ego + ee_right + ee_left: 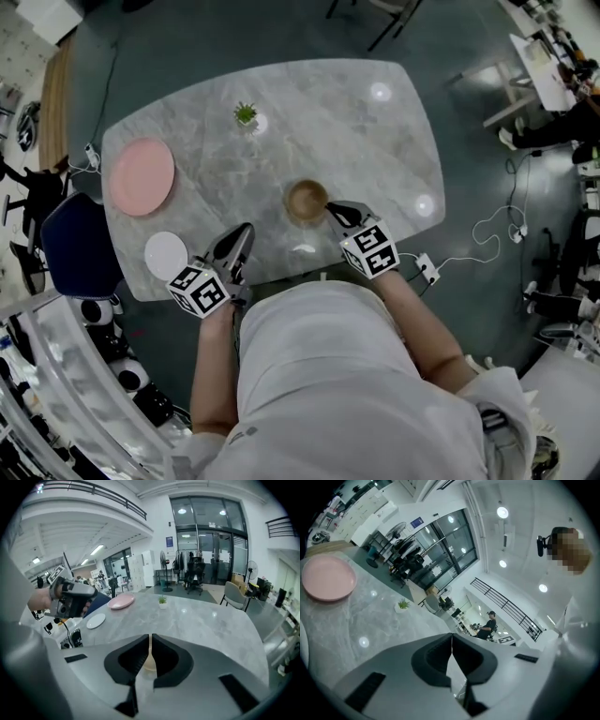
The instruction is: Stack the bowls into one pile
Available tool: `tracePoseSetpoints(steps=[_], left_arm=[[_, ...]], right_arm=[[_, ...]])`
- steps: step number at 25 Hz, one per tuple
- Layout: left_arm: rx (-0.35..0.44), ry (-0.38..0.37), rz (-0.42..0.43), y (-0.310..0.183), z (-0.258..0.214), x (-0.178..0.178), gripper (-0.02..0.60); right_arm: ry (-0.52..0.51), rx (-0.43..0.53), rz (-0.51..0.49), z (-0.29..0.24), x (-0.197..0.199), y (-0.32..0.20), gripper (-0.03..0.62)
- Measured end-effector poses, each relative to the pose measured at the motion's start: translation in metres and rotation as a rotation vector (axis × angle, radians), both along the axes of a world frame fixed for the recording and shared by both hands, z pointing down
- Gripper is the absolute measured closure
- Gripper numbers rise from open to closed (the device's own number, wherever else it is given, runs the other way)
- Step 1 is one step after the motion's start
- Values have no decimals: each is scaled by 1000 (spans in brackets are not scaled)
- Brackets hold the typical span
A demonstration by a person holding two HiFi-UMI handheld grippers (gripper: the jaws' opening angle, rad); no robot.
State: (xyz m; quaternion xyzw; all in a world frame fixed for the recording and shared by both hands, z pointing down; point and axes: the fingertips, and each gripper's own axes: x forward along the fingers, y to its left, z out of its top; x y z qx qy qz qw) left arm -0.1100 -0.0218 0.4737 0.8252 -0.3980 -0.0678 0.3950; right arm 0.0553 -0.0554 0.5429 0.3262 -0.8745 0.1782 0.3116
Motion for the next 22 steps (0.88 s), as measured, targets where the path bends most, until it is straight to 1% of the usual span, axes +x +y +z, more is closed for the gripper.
tracePoseSetpoints(steps=[6,8,12,16,22], left_arm=[[118,-121,35,-21,-36,11,580],[151,-150,42,-28,-47,15,580],[215,-189,28,-39,-66,19,580],[271,-254,28,-46,-83,26,580],[325,-250,10,-51,-107,33,580]], right_arm=[[-99,67,60,-49,13,-5,566],[-118,95,76,-65,17,-6,566],[-154,148,109,-95,26,-8,568],[-198,218,152,-125,37,-10,572],[-264,315,222,-161,56,-11,583]])
